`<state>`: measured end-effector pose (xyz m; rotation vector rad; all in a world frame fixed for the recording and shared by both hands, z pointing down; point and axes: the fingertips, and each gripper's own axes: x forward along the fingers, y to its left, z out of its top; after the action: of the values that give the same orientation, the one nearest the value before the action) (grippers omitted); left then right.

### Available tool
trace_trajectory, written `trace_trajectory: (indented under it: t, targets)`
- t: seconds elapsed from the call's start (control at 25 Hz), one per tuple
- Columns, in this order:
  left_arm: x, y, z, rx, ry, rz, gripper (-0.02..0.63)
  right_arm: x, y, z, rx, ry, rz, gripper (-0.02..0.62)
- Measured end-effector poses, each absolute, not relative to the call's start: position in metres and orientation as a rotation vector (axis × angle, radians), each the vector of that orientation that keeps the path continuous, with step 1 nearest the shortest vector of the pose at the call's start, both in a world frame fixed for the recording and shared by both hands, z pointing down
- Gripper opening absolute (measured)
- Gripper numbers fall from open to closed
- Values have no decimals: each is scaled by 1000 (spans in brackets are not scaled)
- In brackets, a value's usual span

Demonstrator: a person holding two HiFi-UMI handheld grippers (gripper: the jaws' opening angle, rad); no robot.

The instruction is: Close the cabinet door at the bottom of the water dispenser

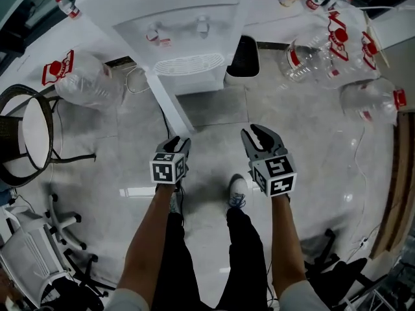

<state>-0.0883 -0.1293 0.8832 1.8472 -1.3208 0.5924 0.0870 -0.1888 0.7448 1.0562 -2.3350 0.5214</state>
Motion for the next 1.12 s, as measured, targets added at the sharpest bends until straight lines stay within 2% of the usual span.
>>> trace_trajectory:
  t: [0.68, 1.12]
  targets:
    - [-4, -221, 892, 1779, -1406, 546, 142, 177, -240, 754, 1138, -2335, 599, 132]
    - [20, -269, 905, 1749, -1411, 522, 138, 188, -269, 765, 1094, -2362, 610, 133]
